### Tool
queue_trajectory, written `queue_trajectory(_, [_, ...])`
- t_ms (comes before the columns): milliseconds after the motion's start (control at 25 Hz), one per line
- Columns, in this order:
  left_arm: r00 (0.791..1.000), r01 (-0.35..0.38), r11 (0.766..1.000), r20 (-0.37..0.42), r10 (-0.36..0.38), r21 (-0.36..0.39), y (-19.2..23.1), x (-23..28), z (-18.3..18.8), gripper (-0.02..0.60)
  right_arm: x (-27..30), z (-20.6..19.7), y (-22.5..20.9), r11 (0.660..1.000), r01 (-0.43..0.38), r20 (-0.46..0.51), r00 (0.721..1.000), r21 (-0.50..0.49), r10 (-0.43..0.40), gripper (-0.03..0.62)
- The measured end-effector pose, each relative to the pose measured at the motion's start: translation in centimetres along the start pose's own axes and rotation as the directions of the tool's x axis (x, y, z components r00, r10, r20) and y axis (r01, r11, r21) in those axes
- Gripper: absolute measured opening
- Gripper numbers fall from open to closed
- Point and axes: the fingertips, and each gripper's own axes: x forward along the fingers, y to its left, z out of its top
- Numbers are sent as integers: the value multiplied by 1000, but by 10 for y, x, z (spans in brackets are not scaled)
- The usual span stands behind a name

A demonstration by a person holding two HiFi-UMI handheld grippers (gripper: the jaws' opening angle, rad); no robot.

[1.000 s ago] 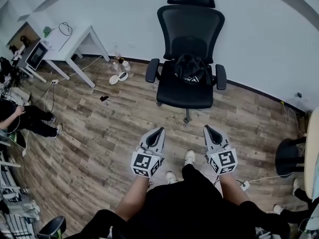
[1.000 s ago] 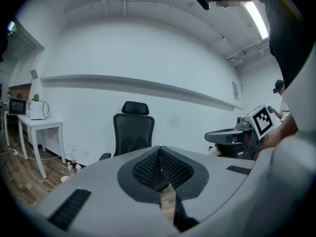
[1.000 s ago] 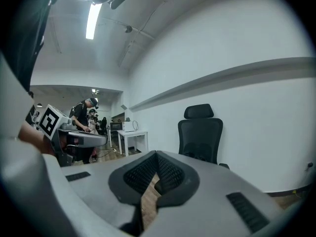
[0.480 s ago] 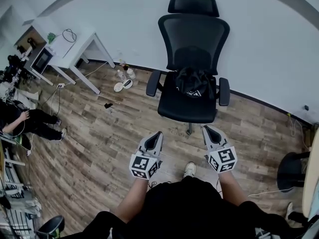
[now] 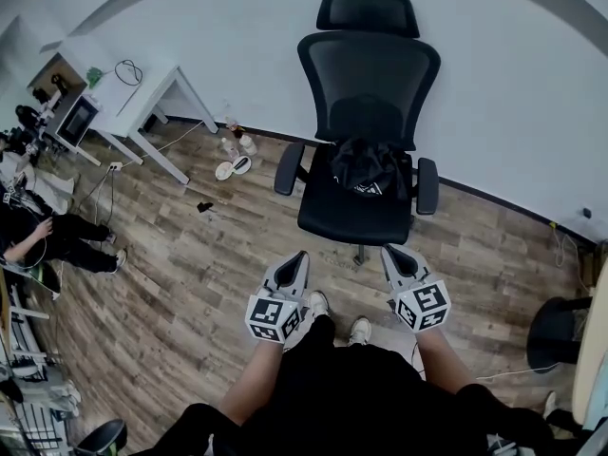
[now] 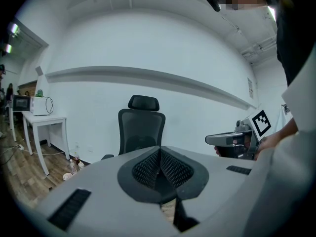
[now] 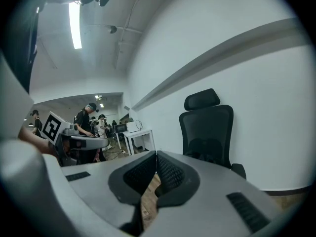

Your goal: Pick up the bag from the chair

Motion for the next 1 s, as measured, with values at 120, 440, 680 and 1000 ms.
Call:
queue_trajectory(120, [1000,11,1000,-1,-11,-9,15,19,-1,21,19,1,-9,1000,15,-8,1000,2,-15,21])
queue_trajectory(440, [993,121,992,16,-121,20,56,83,31,21,83,31,-36,995,98,4,995,-10,-98,21])
queue_trajectory(680, [986,167,986,9,-167,29,93,113,43,21,120,44,-48,987,163,12,987,13,-163,21])
queue_trajectory(1000, [961,274,961,13,-275,31,106,129,50,21,138,43,-53,970,241,-10,970,26,-241,21])
